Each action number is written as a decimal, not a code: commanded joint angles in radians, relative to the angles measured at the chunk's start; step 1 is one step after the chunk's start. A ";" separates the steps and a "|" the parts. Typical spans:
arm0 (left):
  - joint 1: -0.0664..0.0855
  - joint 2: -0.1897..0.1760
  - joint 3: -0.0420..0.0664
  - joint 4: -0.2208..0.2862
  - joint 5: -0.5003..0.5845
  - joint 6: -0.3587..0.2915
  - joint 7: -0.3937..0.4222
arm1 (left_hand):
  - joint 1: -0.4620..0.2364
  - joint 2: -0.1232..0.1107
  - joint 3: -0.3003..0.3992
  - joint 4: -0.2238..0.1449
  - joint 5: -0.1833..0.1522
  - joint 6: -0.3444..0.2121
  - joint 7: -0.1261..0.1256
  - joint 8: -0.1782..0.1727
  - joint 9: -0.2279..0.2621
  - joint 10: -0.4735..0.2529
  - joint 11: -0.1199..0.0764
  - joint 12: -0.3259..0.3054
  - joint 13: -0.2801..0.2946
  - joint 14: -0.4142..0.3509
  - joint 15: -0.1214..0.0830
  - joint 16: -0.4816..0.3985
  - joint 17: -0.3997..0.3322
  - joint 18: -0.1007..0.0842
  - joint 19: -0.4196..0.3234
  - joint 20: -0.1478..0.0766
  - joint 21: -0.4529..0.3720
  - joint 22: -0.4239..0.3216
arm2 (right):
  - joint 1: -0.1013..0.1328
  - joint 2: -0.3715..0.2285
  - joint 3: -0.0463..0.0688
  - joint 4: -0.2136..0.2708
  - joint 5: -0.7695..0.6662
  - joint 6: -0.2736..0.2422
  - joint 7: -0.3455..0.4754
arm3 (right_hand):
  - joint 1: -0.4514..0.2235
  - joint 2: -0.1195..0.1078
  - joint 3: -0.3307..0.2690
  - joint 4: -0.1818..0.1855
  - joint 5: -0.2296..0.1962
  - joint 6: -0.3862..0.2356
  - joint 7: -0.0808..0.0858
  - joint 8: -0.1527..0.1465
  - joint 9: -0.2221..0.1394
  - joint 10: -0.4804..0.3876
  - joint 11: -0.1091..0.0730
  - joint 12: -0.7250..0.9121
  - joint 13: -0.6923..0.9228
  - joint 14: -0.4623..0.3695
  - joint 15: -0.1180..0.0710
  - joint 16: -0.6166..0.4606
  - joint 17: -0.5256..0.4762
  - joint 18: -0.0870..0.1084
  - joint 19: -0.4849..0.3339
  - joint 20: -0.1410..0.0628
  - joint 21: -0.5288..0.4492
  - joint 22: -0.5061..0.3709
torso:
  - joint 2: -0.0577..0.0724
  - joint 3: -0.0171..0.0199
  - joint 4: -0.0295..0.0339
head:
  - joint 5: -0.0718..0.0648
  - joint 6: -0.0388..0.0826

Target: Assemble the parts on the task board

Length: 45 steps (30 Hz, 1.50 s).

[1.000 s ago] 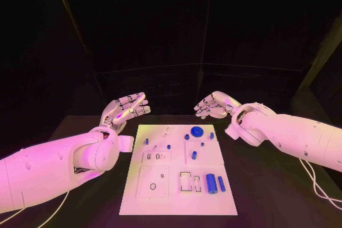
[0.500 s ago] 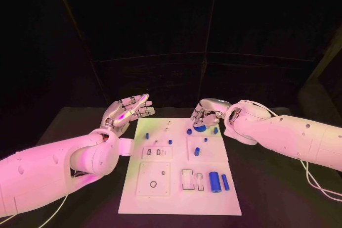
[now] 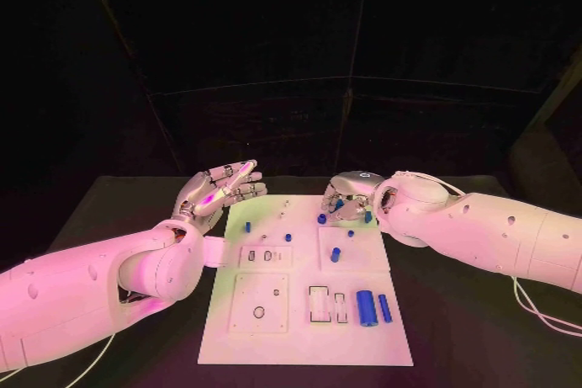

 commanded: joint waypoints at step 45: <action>0.014 0.000 0.001 0.002 -0.001 0.034 -0.009 | 0.004 0.012 -0.001 -0.011 -0.002 0.005 0.065 0.002 0.000 0.003 0.003 0.001 -0.002 0.007 0.002 0.000 -0.004 0.008 0.009 0.001 0.001 -0.003 | 0.003 0.073 0.001 -0.063 -0.057 0.075 -0.017 | -0.003 0.011 0.083 0.018 -0.019 0.013 -0.002 0.002 0.003 0.048 -0.005 0.004 0.004 0.021 0.003 0.289 0.272 -0.018 0.090 0.002 0.210 0.265 | 0.025 0.0007 0.0037 | 0.005 -0.020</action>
